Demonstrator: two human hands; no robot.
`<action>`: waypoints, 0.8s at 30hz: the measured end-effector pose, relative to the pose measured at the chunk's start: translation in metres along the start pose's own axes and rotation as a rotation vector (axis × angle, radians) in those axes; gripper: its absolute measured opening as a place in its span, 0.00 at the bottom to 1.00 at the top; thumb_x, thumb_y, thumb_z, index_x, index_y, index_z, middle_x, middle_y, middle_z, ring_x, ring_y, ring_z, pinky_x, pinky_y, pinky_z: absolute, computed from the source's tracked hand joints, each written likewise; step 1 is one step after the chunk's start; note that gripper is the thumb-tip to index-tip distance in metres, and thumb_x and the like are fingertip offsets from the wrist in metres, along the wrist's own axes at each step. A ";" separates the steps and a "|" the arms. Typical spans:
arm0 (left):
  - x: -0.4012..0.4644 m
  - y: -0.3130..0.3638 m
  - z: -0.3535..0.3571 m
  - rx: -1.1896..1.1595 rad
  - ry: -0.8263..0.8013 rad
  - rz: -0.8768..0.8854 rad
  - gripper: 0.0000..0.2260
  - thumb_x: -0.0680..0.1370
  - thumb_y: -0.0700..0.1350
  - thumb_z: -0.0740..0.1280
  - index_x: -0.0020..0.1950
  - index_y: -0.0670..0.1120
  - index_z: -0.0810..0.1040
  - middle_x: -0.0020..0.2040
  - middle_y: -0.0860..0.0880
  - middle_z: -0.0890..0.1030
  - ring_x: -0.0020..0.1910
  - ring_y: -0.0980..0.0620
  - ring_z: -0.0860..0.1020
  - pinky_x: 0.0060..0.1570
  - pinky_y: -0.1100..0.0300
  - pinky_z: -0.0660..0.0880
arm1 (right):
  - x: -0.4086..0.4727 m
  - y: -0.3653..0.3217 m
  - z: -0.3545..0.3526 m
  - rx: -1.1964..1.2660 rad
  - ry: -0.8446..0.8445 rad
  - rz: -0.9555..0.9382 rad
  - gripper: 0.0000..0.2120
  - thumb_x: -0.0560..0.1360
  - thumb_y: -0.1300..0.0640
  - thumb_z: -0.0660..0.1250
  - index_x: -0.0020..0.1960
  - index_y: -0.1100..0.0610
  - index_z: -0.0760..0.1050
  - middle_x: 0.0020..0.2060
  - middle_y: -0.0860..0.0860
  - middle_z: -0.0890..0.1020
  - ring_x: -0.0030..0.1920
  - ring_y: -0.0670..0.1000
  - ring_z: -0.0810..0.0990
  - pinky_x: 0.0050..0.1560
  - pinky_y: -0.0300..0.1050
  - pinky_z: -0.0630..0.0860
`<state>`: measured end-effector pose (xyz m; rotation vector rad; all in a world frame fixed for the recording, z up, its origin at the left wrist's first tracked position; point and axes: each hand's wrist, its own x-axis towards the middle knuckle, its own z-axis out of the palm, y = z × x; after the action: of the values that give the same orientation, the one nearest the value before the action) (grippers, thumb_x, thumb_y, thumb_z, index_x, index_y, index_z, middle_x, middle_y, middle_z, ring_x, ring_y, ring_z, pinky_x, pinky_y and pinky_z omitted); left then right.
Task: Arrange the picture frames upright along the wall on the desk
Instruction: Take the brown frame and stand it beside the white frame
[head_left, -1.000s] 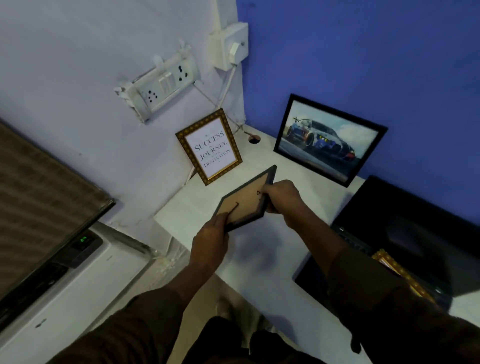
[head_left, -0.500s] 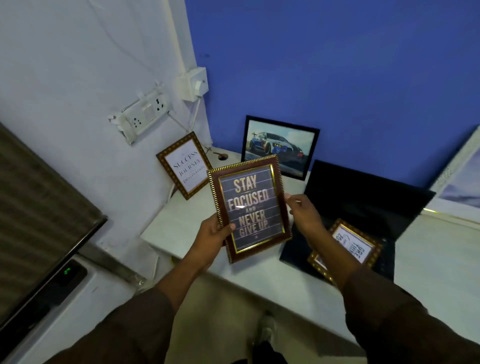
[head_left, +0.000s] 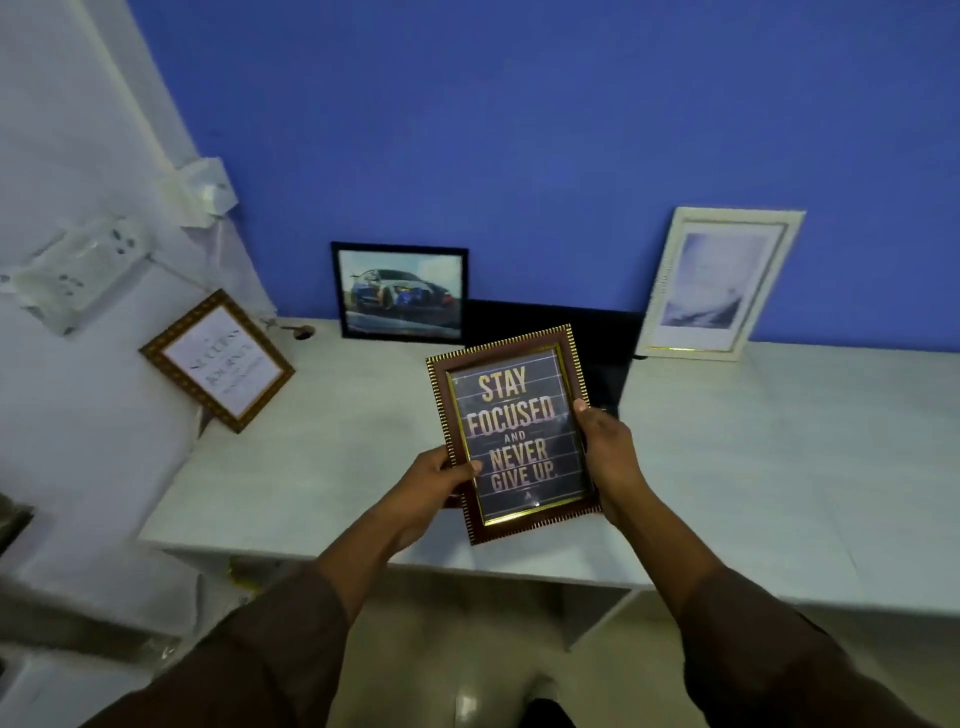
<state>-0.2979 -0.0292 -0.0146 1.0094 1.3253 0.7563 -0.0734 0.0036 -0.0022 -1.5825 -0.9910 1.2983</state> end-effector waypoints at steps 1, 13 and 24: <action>0.005 0.005 0.012 -0.089 -0.045 -0.021 0.14 0.82 0.54 0.62 0.65 0.51 0.77 0.59 0.50 0.84 0.61 0.46 0.80 0.58 0.50 0.76 | 0.000 0.001 -0.011 0.001 0.017 0.007 0.21 0.82 0.39 0.57 0.57 0.54 0.79 0.49 0.52 0.88 0.47 0.54 0.88 0.47 0.51 0.83; 0.103 0.051 0.169 -0.407 -0.180 -0.163 0.29 0.81 0.65 0.52 0.66 0.47 0.79 0.61 0.42 0.83 0.62 0.39 0.81 0.66 0.37 0.71 | 0.048 0.022 -0.164 0.048 0.193 0.071 0.23 0.82 0.36 0.54 0.60 0.52 0.77 0.54 0.52 0.86 0.52 0.56 0.86 0.57 0.59 0.81; 0.225 0.079 0.300 -0.307 -0.081 -0.333 0.25 0.82 0.59 0.51 0.58 0.44 0.81 0.56 0.39 0.85 0.55 0.40 0.84 0.53 0.45 0.78 | 0.157 0.038 -0.293 0.004 0.158 0.093 0.29 0.78 0.33 0.50 0.64 0.52 0.74 0.57 0.51 0.85 0.53 0.53 0.86 0.54 0.53 0.83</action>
<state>0.0343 0.1578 -0.0482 0.5519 1.2216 0.6329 0.2417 0.1020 -0.0565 -1.7171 -0.8254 1.2151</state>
